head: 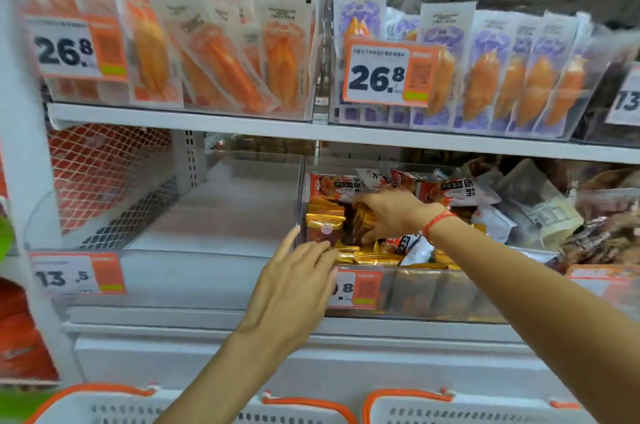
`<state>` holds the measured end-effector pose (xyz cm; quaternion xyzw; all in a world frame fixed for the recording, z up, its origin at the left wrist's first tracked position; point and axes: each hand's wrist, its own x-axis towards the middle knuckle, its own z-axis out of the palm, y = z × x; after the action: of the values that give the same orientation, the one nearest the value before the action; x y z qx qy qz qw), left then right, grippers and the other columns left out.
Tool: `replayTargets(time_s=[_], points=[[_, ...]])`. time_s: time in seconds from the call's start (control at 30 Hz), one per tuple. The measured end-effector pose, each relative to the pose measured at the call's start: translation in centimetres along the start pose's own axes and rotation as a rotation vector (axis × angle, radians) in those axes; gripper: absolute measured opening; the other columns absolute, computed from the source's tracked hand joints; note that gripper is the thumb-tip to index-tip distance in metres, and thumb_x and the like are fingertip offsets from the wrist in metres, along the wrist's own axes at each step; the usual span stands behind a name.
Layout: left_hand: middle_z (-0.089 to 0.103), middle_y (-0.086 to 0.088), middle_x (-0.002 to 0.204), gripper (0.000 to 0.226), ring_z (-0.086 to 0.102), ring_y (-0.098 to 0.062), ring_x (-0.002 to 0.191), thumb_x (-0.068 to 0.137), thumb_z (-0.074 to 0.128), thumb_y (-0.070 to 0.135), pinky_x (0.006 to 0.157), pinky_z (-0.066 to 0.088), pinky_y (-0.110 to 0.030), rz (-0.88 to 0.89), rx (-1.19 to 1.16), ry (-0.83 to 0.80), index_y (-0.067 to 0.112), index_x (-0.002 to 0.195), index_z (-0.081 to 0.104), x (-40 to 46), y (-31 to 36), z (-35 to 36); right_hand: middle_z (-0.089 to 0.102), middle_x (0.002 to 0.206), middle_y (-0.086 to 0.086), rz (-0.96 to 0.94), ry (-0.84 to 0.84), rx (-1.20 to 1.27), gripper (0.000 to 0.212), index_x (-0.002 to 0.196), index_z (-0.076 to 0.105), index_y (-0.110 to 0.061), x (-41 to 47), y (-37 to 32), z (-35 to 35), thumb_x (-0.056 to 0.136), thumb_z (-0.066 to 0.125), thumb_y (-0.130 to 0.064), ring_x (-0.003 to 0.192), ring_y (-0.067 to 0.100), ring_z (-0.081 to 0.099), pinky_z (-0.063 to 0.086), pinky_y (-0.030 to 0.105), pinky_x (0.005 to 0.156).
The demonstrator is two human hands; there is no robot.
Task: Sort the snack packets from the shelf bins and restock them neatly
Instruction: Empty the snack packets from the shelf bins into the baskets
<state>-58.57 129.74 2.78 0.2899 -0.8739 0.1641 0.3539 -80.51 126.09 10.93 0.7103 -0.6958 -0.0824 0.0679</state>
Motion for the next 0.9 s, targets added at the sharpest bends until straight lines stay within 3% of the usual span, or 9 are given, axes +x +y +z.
replayTargets(time_s=[0.07,0.17,0.27,0.43,0.6,0.7,0.8,0.9], points=[[0.073,0.005,0.096,0.025,0.069,-0.009,0.091,0.076,0.077,0.027,0.113,0.033,-0.037,0.000,-0.003,-0.033,0.019,0.100,0.074,0.1,0.1,-0.1,0.055,0.128,0.005,-0.003,0.099,0.017,0.071,0.141,0.034,-0.027,-1.7,0.9,-0.7,0.083,0.068,-0.050,0.114,0.026,0.054,0.045,0.038,0.095],[0.072,0.005,0.099,0.022,0.068,-0.011,0.093,0.082,0.071,0.025,0.113,0.031,-0.041,-0.005,0.019,-0.028,0.019,0.104,0.070,-0.1,0.4,0.2,0.058,0.117,0.005,-0.051,0.294,0.120,0.067,0.133,0.041,-0.030,-5.1,2.3,-1.5,0.077,0.073,-0.049,0.106,0.026,0.056,0.048,0.040,0.088],[0.069,-0.001,0.111,0.030,0.065,-0.017,0.105,0.088,0.066,0.026,0.114,0.027,-0.044,-0.063,0.007,-0.053,0.014,0.116,0.065,-0.4,1.0,0.7,0.057,0.119,0.002,-0.108,0.431,0.236,0.066,0.131,0.045,-0.032,-10.2,2.5,-2.0,0.075,0.072,-0.054,0.108,0.024,0.054,0.048,0.043,0.086],[0.058,-0.012,0.130,0.050,0.053,-0.028,0.123,0.089,0.063,0.029,0.115,0.027,-0.047,-0.192,-0.004,-0.107,0.005,0.132,0.053,-2.0,2.5,1.8,0.056,0.121,-0.005,-0.138,0.525,0.411,0.063,0.131,0.047,-0.039,-20.8,1.2,0.1,0.074,0.062,-0.064,0.112,0.017,0.051,0.046,0.036,0.090],[0.051,-0.015,0.135,0.054,0.044,-0.032,0.128,0.093,0.057,0.033,0.118,0.016,-0.046,-0.233,-0.015,-0.163,0.002,0.137,0.045,-1.8,2.7,1.7,0.057,0.117,-0.004,-0.106,0.383,0.402,0.059,0.123,0.050,-0.039,-25.9,1.5,7.2,0.075,0.062,-0.069,0.107,0.018,0.055,0.049,0.036,0.086],[0.048,-0.016,0.137,0.058,0.040,-0.032,0.131,0.095,0.053,0.038,0.119,0.010,-0.044,-0.233,-0.005,-0.201,0.004,0.139,0.040,-1.7,2.7,1.8,0.056,0.117,0.000,-0.085,0.130,0.318,0.060,0.129,0.052,-0.033,-26.8,1.9,13.5,0.075,0.070,-0.054,0.103,0.022,0.055,0.048,0.034,0.083],[0.046,-0.015,0.139,0.060,0.039,-0.031,0.132,0.094,0.053,0.041,0.119,0.007,-0.043,-0.237,-0.010,-0.228,0.005,0.140,0.038,-1.5,2.5,1.6,0.047,0.135,-0.001,-0.028,-0.124,0.249,0.057,0.130,0.051,-0.039,-26.5,1.8,17.1,0.078,0.068,-0.053,0.119,0.022,0.048,0.041,0.033,0.094],[0.044,-0.013,0.144,0.057,0.036,-0.029,0.136,0.096,0.050,0.039,0.119,0.006,-0.043,-0.213,-0.034,-0.227,0.008,0.142,0.038,-1.4,2.0,1.3,0.051,0.134,-0.003,-0.014,-0.070,0.334,0.044,0.126,0.058,-0.034,-25.0,1.5,16.2,0.085,0.066,-0.049,0.123,0.019,0.047,0.039,0.035,0.100]])
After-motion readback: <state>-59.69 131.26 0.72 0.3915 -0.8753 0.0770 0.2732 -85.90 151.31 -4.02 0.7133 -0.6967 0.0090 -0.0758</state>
